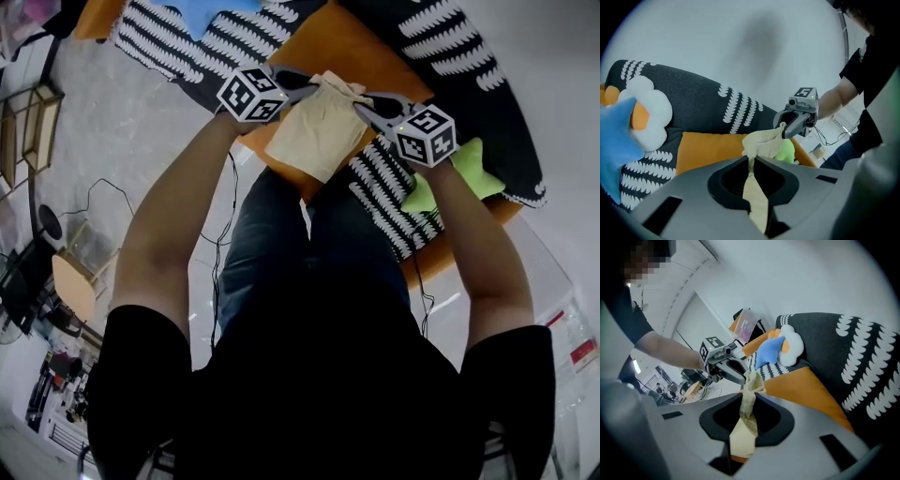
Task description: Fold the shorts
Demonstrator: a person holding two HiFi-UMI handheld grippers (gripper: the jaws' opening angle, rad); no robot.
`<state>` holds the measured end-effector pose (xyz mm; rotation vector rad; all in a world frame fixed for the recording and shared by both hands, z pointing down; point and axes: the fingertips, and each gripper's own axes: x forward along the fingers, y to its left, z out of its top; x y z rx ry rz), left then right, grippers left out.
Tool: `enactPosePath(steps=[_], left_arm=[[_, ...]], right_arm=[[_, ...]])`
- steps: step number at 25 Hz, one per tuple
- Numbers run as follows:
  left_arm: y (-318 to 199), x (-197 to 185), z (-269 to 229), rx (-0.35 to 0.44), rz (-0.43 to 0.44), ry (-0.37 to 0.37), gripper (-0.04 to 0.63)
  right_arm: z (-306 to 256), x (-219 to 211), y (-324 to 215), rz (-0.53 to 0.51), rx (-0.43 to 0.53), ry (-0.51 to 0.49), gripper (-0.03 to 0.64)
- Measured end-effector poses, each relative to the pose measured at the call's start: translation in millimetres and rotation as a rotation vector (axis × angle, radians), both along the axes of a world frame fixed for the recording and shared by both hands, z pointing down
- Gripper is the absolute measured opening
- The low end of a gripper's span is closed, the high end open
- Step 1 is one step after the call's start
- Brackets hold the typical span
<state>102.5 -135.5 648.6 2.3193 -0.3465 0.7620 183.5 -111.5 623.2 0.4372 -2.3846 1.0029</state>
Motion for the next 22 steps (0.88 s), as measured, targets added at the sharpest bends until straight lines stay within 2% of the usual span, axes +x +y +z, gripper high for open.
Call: enactPosePath(steps=[9, 15, 18, 22], left_arm=[[72.0, -29.9, 7.4, 0.028, 0.018, -0.059, 0.052], [107.5, -47.4, 27.5, 0.036, 0.022, -0.118, 0.052], [126.3, -48.0, 34.4, 0.014, 0.015, -0.122, 0.054], [145.3, -50.7, 38.2, -0.022, -0.035, -0.112, 0.069]], right_arm=[[11.9, -30.7, 65.6, -0.162, 0.011, 0.050, 0.072], [37.3, -53.0, 109.2, -0.284, 0.062, 0.117, 0.074], [48.9, -56.6, 128.1, -0.349, 0.107, 0.165, 0.074], [64.9, -64.1, 152.1, -0.420, 0.155, 0.206, 0.074]])
